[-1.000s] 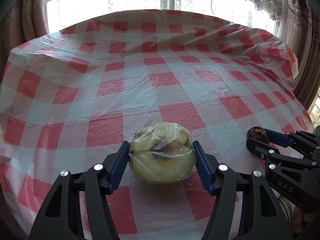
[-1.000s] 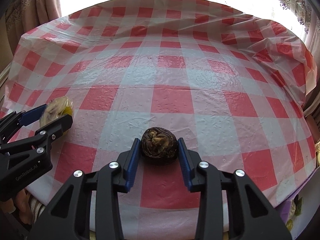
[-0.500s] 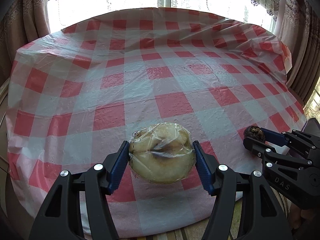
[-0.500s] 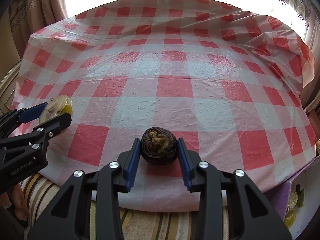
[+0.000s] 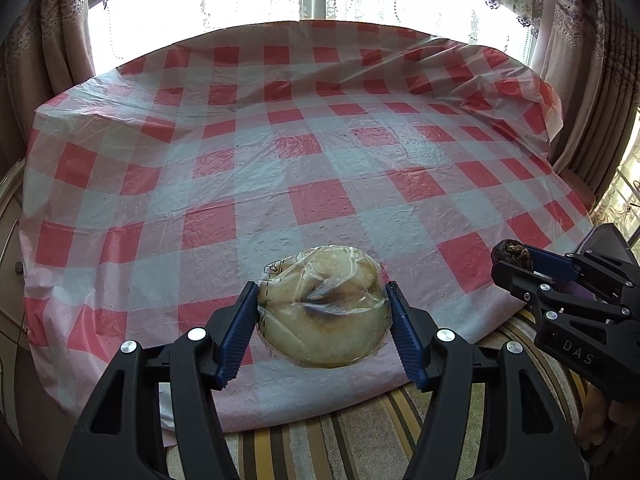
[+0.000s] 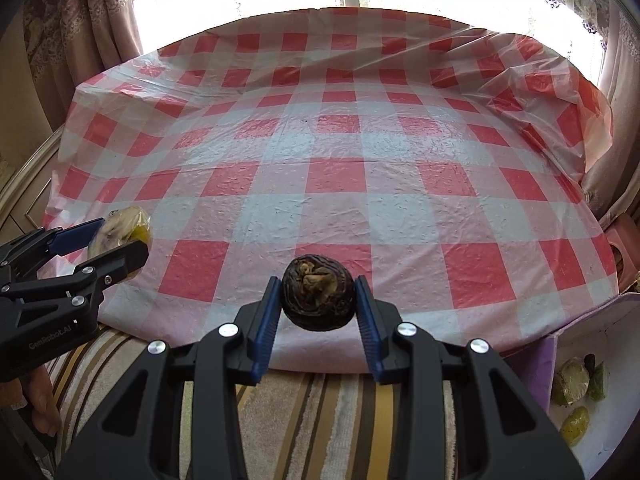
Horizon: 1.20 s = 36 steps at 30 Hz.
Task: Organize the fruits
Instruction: 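Carry the wrapped apple half and dark fruit over the white box with both grippers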
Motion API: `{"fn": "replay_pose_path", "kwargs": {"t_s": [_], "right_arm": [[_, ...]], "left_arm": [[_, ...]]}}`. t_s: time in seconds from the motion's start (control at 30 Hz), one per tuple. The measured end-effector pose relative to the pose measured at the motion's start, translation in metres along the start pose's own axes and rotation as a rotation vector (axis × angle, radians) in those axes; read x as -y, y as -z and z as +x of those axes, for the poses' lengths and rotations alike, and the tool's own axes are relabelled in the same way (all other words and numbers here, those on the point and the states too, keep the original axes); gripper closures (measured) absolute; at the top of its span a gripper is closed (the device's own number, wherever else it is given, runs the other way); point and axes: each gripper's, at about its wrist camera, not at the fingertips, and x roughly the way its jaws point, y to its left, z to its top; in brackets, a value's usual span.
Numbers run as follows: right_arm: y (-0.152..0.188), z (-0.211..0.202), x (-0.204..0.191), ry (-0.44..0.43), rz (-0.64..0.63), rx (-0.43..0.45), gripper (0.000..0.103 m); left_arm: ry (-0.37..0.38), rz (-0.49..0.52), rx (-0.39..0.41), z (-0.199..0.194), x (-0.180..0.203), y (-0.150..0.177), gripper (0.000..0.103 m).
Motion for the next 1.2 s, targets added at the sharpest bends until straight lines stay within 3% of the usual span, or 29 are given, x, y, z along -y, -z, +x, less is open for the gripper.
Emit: {"fn": "replay_pose_path", "kwargs": {"t_s": [0.77,1.2], "right_arm": [[0.028,-0.062,0.076,0.097,0.108,0.061,0.066],[0.064,-0.085,0.159,0.224,0.231,0.046,0.066]], "left_arm": [[0.067,0.154,0.032,-0.025,0.080,-0.001,0.041],[0.172,0.293,0.029,-0.021,0.155,0.004,0.041]]}}
